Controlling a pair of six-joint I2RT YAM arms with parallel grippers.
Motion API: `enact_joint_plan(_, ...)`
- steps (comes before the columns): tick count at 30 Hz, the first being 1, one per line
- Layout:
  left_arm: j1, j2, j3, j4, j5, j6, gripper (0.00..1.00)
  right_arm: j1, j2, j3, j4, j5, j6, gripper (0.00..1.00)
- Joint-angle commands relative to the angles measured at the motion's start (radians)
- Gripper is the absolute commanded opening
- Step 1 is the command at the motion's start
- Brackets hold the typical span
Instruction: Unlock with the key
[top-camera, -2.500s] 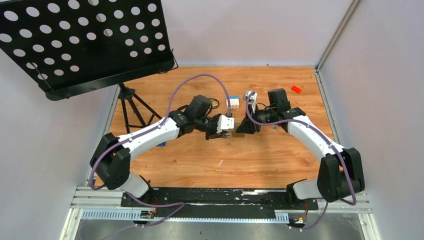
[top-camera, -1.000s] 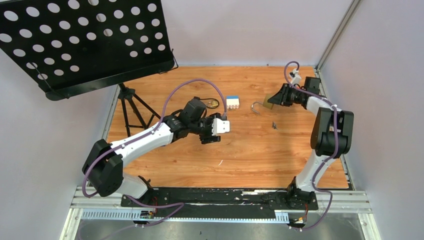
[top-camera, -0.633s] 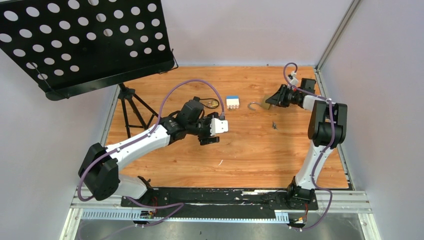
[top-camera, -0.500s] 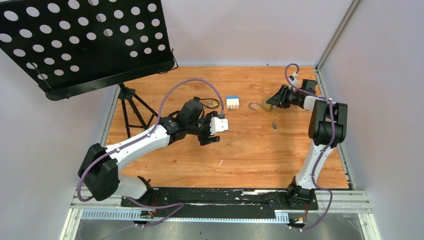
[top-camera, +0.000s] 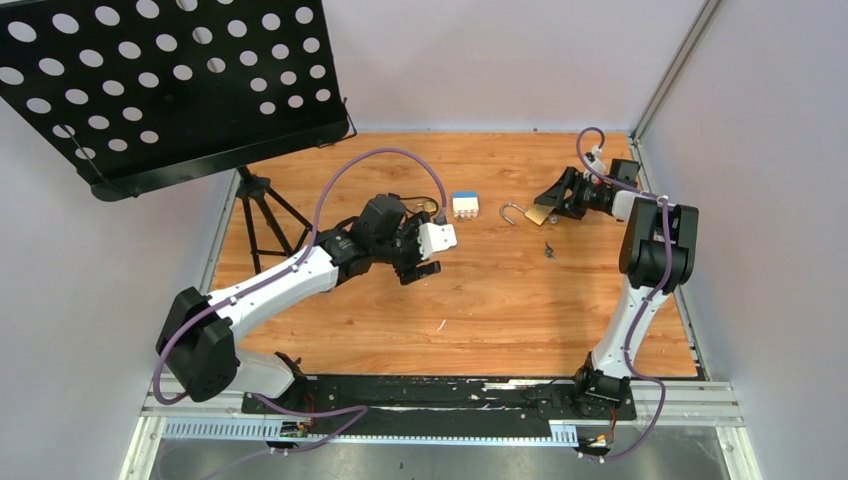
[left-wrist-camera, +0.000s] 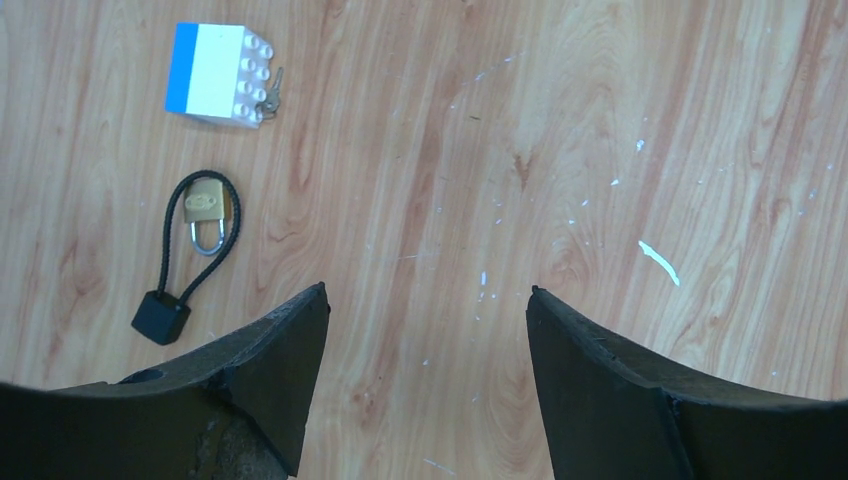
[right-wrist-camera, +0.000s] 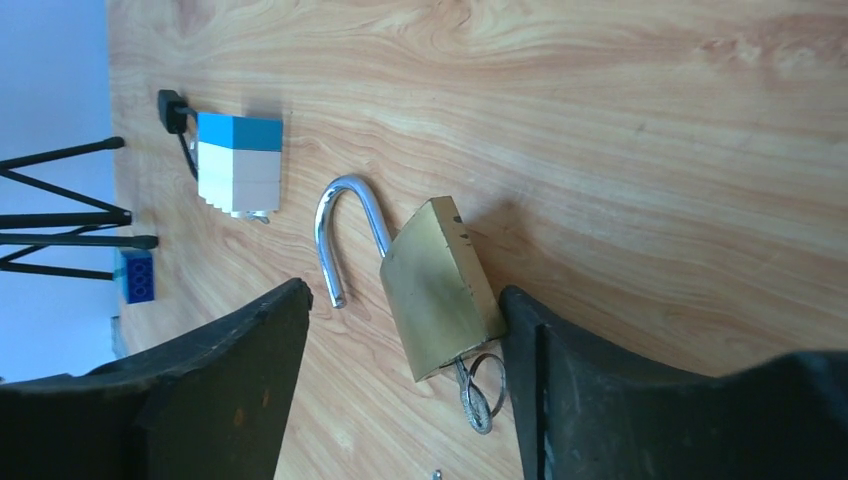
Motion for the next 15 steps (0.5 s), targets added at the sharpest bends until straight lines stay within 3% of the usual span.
enact_joint_plan(1,0.020,-0.004,0.041,0.008,-0.047,-0.050,0.80,-0.003,-0.091,0.031,0.000,0.039,-0.070,0.74)
enact_joint_plan(11,0.031,-0.100,-0.080,0.184,-0.109,-0.128,0.94,-0.003,-0.333,-0.016,-0.059,0.148,-0.244,0.99)
enact_joint_plan(15,0.032,-0.143,-0.139,0.259,-0.117,-0.101,1.00,-0.001,-0.457,-0.064,-0.073,0.172,-0.297,1.00)
